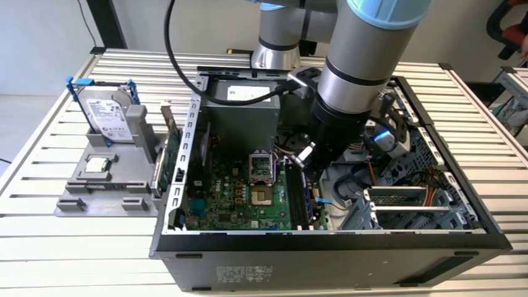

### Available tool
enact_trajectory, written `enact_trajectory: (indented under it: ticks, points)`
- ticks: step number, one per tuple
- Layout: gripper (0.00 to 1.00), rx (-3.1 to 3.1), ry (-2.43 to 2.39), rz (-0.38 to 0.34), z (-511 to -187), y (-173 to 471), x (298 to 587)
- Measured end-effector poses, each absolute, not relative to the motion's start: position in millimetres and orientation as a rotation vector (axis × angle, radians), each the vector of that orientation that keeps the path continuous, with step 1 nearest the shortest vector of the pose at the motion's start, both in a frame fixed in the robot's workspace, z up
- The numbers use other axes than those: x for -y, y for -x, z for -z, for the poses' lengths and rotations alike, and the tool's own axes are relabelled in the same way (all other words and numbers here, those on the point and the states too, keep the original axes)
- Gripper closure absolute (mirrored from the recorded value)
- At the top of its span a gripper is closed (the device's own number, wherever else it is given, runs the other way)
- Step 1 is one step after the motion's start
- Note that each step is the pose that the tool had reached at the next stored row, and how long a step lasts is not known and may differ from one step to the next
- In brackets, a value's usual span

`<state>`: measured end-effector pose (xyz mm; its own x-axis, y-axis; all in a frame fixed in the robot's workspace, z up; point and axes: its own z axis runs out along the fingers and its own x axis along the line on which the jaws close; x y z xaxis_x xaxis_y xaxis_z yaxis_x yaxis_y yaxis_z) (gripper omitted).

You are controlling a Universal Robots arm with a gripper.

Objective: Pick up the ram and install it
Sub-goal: 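Press down the ram until it locks into place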

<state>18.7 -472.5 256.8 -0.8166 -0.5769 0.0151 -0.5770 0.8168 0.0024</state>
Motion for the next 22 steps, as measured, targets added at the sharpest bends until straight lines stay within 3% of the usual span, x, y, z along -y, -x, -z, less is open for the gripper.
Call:
enact_trajectory:
  ticks: [22]
  points:
    - [1.0,2.848,-1.29,-0.006,-256.8,-18.7,472.5]
